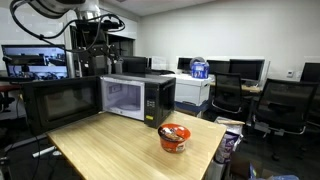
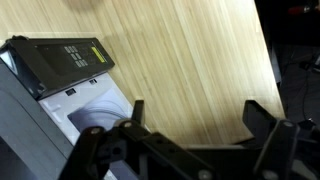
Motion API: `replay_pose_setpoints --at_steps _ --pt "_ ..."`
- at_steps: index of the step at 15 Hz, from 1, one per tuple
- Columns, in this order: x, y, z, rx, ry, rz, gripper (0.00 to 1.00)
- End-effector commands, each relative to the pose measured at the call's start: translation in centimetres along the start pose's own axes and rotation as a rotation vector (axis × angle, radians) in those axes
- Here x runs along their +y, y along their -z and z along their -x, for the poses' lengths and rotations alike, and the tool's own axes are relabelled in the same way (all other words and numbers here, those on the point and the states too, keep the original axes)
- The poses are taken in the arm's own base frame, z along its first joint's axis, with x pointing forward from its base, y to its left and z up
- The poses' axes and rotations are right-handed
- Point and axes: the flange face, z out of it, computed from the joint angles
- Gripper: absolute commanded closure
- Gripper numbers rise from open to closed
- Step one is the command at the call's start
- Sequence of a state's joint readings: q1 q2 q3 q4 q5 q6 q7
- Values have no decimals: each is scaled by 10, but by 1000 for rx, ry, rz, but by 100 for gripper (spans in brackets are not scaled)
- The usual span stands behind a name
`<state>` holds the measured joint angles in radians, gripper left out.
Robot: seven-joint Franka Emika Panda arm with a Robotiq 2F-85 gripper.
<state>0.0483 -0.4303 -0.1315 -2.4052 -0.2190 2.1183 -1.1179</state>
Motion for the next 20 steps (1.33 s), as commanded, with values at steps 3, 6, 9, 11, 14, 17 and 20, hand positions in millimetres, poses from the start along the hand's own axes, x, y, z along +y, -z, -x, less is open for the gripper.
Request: replay_pose_setpoints --at_steps 3,6,9,11,14,17,20 --pt "6 -8 1 -65 -288 73 0" --pt "13 -18 12 -92 -468 62 0" --pt "22 -28 26 -85 -640 64 0" --pt "34 -38 39 -99 -760 78 0" --pt "48 -50 56 -122 -939 82 0" --pt "58 -57 58 -140 -1146 85 0" --pt "65 -59 59 -115 -1307 86 0"
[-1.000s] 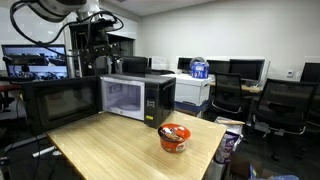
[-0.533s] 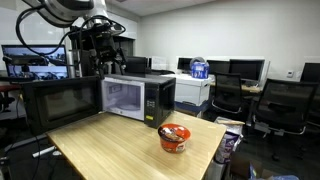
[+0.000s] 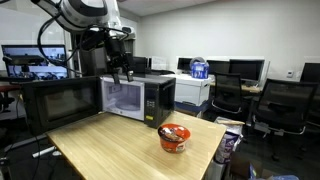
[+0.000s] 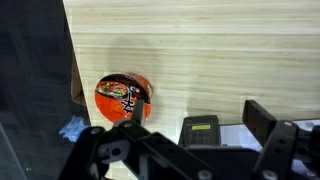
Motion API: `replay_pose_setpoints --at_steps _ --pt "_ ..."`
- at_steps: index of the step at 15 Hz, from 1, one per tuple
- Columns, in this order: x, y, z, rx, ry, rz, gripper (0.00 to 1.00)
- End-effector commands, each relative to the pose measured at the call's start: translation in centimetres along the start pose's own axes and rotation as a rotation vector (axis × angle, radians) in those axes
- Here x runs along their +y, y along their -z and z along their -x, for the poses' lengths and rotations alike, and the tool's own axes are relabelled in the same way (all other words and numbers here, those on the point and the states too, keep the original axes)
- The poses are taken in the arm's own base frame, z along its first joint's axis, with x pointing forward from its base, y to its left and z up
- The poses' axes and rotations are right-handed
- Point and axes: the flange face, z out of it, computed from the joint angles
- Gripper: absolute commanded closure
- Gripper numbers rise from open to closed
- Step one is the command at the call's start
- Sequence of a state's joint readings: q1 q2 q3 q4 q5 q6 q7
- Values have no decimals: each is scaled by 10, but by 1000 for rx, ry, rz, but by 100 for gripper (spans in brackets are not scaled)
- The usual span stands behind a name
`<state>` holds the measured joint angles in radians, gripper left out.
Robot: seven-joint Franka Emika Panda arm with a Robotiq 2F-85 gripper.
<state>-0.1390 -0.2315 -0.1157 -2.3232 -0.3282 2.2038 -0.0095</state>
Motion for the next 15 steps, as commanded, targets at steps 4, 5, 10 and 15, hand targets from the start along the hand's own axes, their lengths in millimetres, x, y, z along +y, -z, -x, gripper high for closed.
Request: replay_pose_setpoints --at_steps 4,5,10,15 --pt "12 -11 -13 10 -209 21 0" --pt "16 -13 -13 23 -221 28 0" --pt "41 -34 -15 94 -200 88 0" --pt "67 -63 -18 101 -216 104 0"
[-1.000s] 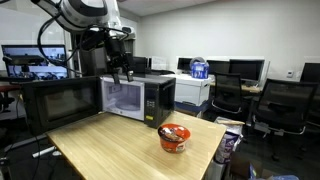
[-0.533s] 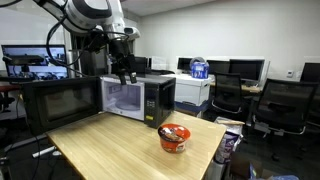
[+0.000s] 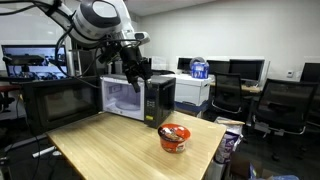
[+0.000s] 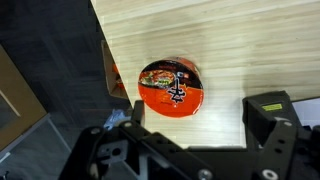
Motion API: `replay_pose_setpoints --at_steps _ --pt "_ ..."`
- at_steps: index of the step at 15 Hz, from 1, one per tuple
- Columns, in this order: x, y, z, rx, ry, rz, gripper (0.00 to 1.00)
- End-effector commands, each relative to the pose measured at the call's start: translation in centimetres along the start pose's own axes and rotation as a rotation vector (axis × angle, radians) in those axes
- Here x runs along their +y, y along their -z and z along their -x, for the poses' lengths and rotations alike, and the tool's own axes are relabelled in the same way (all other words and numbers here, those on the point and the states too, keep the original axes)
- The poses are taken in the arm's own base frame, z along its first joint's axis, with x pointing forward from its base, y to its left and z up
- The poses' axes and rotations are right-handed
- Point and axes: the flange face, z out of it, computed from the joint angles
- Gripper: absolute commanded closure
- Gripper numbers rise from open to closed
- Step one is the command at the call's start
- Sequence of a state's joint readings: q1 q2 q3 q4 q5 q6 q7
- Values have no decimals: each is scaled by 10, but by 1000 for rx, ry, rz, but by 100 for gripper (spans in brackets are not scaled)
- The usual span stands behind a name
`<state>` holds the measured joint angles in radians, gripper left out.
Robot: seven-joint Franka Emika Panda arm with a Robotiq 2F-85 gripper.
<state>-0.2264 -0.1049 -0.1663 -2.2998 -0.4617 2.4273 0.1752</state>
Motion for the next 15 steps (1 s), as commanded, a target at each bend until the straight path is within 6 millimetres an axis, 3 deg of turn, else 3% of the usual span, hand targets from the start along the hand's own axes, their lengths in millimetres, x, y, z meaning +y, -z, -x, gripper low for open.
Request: replay_pose_setpoints --at_steps 1,10,15 --pt "11 -24 -3 4 -24 4 0" --pt "17 -81 -9 -34 -12 -6 0" --pt "28 -107 -27 -33 -25 26 0"
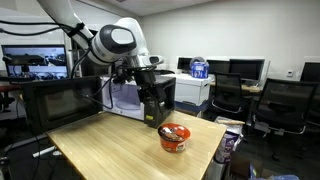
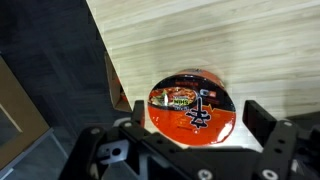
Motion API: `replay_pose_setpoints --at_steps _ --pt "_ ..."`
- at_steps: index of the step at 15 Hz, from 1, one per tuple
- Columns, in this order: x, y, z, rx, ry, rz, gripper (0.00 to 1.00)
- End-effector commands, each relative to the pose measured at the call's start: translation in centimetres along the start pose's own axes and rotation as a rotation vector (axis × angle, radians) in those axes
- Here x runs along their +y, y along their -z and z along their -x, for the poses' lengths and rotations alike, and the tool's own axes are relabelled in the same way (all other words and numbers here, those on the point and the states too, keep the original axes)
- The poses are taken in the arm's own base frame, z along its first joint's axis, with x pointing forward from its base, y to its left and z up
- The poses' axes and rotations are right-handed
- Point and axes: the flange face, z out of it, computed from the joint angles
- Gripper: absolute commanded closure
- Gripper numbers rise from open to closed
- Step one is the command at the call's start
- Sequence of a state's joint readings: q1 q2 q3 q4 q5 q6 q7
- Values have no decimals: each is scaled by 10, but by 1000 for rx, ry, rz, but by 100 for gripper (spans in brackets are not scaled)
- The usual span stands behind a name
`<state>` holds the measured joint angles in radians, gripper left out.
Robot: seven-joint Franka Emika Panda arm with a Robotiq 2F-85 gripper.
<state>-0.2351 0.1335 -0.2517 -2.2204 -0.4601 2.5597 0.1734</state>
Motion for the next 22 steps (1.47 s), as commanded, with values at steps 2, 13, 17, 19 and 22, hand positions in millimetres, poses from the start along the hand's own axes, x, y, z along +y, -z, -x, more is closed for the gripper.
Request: replay_pose_setpoints --at_steps 2,13,17,19,22 --pt "12 -23 -23 18 3 23 0" --pt "29 -53 -79 57 5 94 0" --pt "28 -63 -101 76 7 107 0" --pt "28 -67 -109 81 5 111 0" --pt "27 -73 -125 94 4 118 0"
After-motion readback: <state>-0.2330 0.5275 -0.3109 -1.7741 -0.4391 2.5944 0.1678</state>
